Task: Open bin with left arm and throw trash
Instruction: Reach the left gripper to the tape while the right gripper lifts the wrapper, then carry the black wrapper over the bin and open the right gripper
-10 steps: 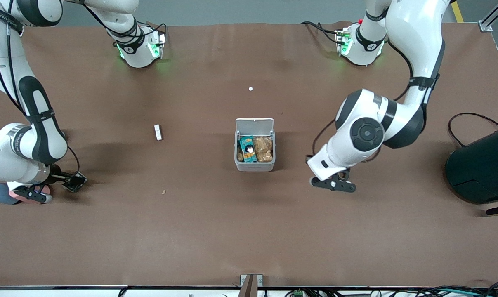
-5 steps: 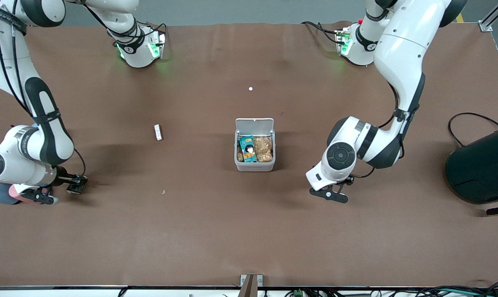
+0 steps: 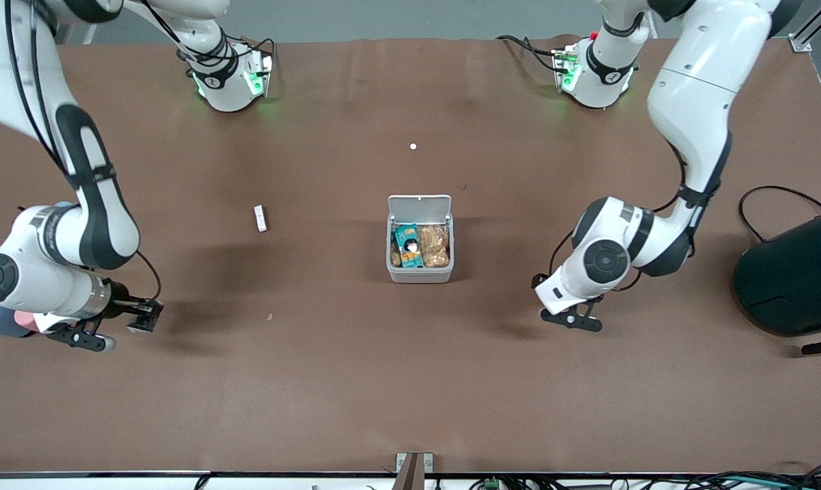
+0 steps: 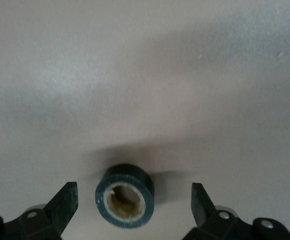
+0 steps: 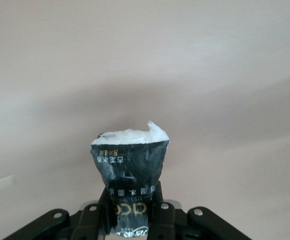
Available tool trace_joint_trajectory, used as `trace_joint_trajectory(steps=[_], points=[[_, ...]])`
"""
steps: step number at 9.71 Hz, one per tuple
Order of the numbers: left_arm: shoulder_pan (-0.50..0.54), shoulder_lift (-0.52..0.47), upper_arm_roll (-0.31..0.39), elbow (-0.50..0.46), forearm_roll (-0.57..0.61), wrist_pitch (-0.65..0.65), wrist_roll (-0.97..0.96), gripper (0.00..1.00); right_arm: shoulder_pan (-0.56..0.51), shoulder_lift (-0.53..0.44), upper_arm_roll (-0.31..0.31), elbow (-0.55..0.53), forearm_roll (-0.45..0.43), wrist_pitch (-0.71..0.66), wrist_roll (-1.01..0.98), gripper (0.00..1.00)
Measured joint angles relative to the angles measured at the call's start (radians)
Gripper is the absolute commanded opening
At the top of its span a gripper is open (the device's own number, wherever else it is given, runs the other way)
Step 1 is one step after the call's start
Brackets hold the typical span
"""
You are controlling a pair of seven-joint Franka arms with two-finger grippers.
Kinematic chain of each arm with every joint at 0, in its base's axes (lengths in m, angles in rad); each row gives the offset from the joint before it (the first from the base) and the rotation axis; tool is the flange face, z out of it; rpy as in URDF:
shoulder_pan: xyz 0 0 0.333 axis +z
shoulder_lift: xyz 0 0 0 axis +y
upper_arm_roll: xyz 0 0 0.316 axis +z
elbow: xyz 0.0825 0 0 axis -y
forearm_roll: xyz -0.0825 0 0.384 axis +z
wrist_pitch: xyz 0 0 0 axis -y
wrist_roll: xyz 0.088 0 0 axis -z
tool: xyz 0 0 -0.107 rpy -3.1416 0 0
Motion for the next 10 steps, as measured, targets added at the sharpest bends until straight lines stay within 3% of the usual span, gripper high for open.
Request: trace_joint_trajectory(steps=[1, 3, 5, 7, 10], points=[[0.087, -0.004, -0.069, -0.027, 0.001, 0.001, 0.013, 0.99, 0.041, -0.043, 0.063, 0.056, 0.010, -0.076, 0.126, 0.00], [0.167, -0.007, -0.123, -0.073, 0.001, 0.013, 0.024, 0.99, 0.139, -0.072, 0.168, 0.116, 0.011, -0.102, 0.367, 0.00], [0.164, -0.008, -0.126, -0.108, 0.001, 0.078, 0.024, 0.99, 0.265, -0.062, 0.190, 0.143, 0.012, -0.023, 0.502, 0.00], [0.160, -0.007, -0.127, -0.124, 0.004, 0.110, 0.024, 0.91, 0.395, -0.026, 0.189, 0.158, 0.003, 0.130, 0.567, 0.00], [0.162, -0.007, -0.127, -0.124, 0.075, 0.114, 0.024, 0.37, 0.534, 0.073, 0.185, 0.161, -0.081, 0.179, 0.581, 0.00]])
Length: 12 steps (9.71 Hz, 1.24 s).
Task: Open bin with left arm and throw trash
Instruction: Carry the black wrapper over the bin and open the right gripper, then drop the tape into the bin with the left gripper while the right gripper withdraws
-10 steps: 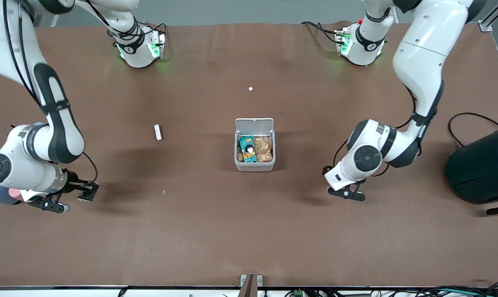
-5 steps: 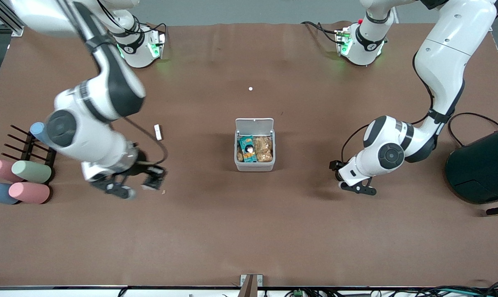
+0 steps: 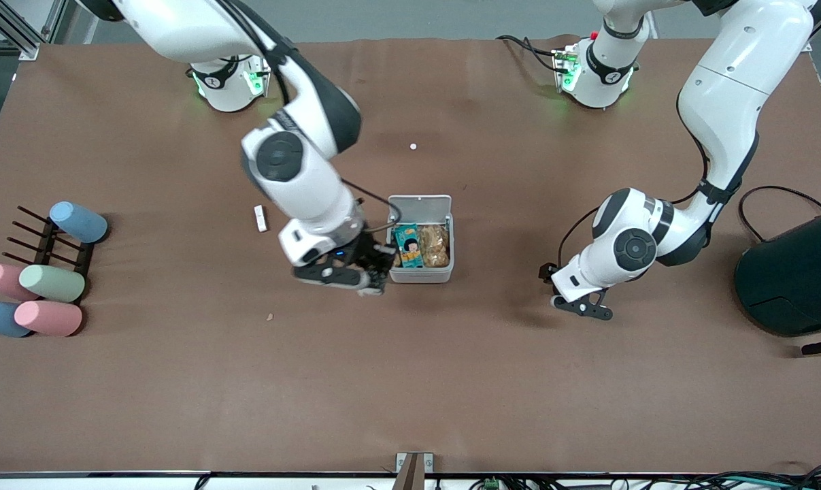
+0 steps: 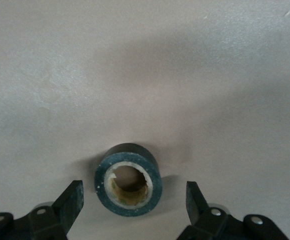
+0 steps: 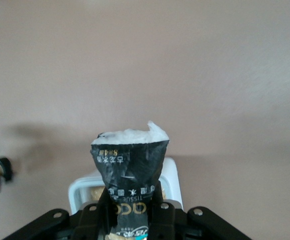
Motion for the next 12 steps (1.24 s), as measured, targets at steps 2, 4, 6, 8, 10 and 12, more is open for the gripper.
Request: trace_joint_trajectory(steps=[2, 4, 6, 8, 10, 12], points=[[-0.001, 0.000, 0.000, 0.000, 0.006, 0.002, 0.000, 0.09, 0.028, 0.038, -0.002, 0.001, -0.017, -0.013, -0.004, 0.00], [-0.006, -0.003, -0.002, 0.000, 0.006, 0.002, 0.000, 0.00, 0.056, 0.048, -0.002, 0.001, -0.017, -0.051, -0.005, 0.02], [-0.013, -0.010, -0.018, 0.017, 0.006, -0.001, -0.004, 0.00, 0.084, 0.064, -0.002, 0.001, -0.017, -0.061, -0.005, 0.17], [-0.016, -0.048, -0.121, 0.107, 0.005, -0.117, -0.091, 0.00, 0.103, 0.077, -0.002, 0.001, -0.017, -0.063, -0.005, 0.72], [-0.032, -0.083, -0.242, 0.188, 0.004, -0.207, -0.253, 0.00, 0.103, 0.080, -0.003, 0.001, -0.017, -0.094, -0.005, 0.96], [-0.061, -0.084, -0.296, 0.194, 0.004, -0.213, -0.380, 0.00, 0.102, 0.080, -0.004, 0.006, -0.017, -0.114, -0.005, 0.97]])
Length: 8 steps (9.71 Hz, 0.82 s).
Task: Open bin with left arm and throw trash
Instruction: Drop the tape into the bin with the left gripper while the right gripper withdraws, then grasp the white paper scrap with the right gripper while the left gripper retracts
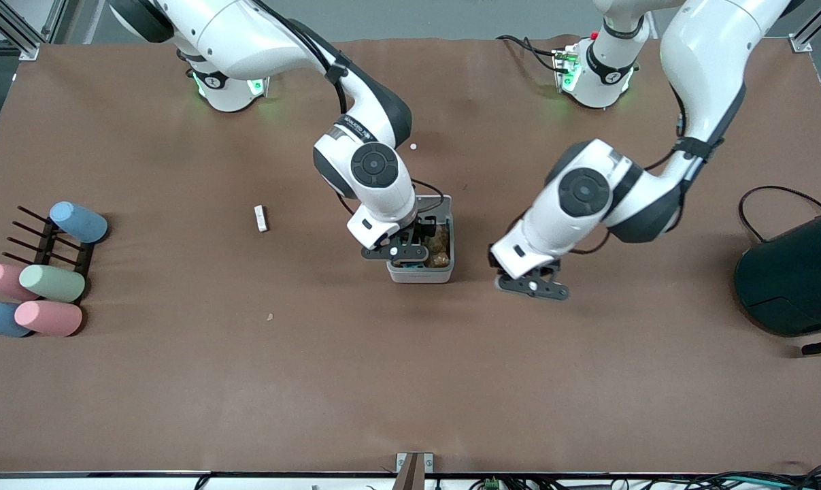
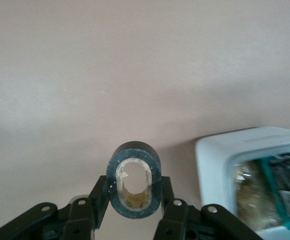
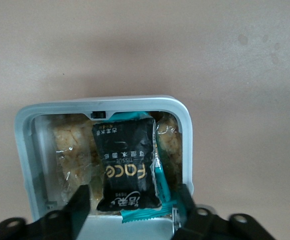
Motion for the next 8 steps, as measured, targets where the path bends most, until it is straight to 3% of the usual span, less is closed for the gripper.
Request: trace_joint_trajectory(steps=[2, 5, 7, 8], points=[[-0.059, 0.020, -0.005, 0.010, 0.000, 0.004, -0.106, 0.00, -0.021, -0.013, -0.003, 0.023, 0.016, -0.058, 0.001, 0.95], [-0.155, 0.065, -0.004, 0.051, 0.000, 0.006, -0.206, 0.02, -0.153, -0.140, -0.006, 0.039, 0.115, -0.192, -0.062, 0.93], [-0.182, 0.089, 0.003, 0.058, 0.001, 0.017, -0.218, 0.18, -0.294, -0.220, -0.008, -0.042, 0.132, -0.217, -0.196, 0.94], [-0.201, 0.098, 0.021, 0.059, 0.003, 0.025, -0.219, 0.43, -0.376, -0.257, -0.009, -0.128, 0.136, -0.205, -0.317, 0.97]])
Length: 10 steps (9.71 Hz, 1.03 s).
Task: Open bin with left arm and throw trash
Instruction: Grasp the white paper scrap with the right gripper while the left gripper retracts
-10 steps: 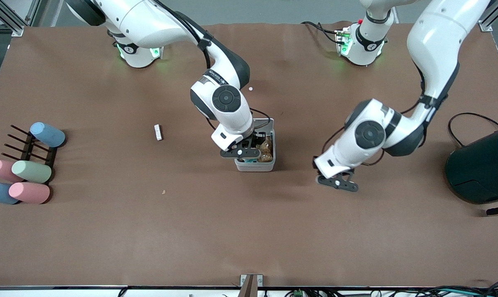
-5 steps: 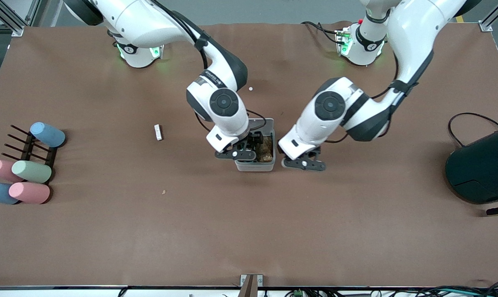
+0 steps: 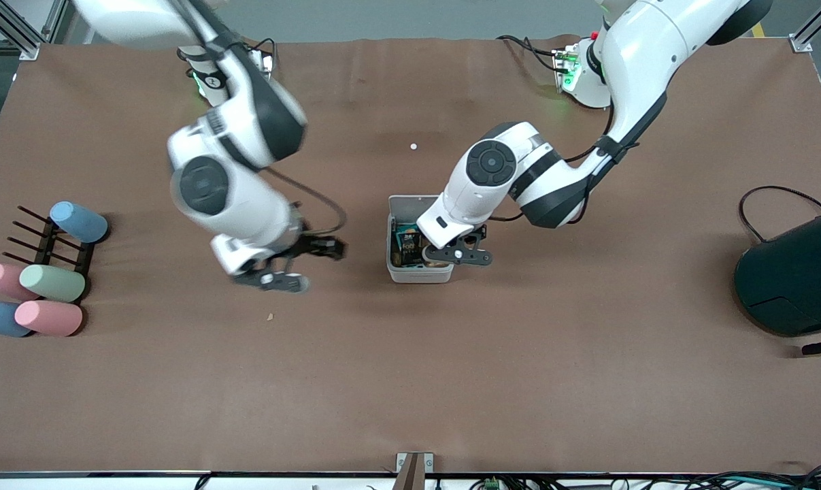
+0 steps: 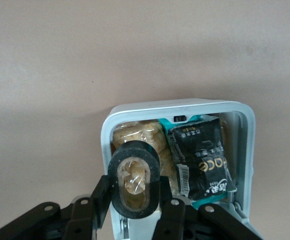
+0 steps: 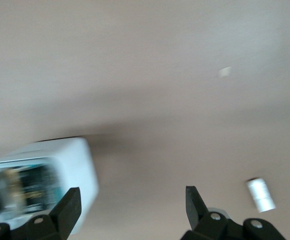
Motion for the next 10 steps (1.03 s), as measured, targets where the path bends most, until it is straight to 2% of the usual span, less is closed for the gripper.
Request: trace_joint_trajectory(steps=[1, 3, 6, 8, 10], points=[[-0.021, 0.008, 0.025, 0.001, 0.002, 0.009, 0.000, 0.99, -0.080, -0.035, -0.001, -0.099, 0.003, 0.023, -0.134, 0.99], [-0.048, 0.014, 0.050, 0.011, 0.037, 0.019, 0.000, 1.00, -0.186, -0.090, -0.002, -0.310, 0.005, 0.142, -0.368, 0.99], [-0.042, 0.014, 0.059, 0.031, 0.077, 0.018, 0.000, 1.00, -0.221, -0.126, -0.002, -0.673, 0.005, 0.514, -0.571, 0.99], [0.005, -0.001, 0.058, 0.072, 0.078, -0.039, 0.025, 1.00, -0.222, -0.133, -0.001, -0.804, 0.005, 0.604, -0.612, 0.99], [0.118, -0.052, 0.023, 0.146, 0.070, -0.188, 0.062, 1.00, -0.222, -0.138, 0.001, -0.852, 0.005, 0.606, -0.627, 0.99]])
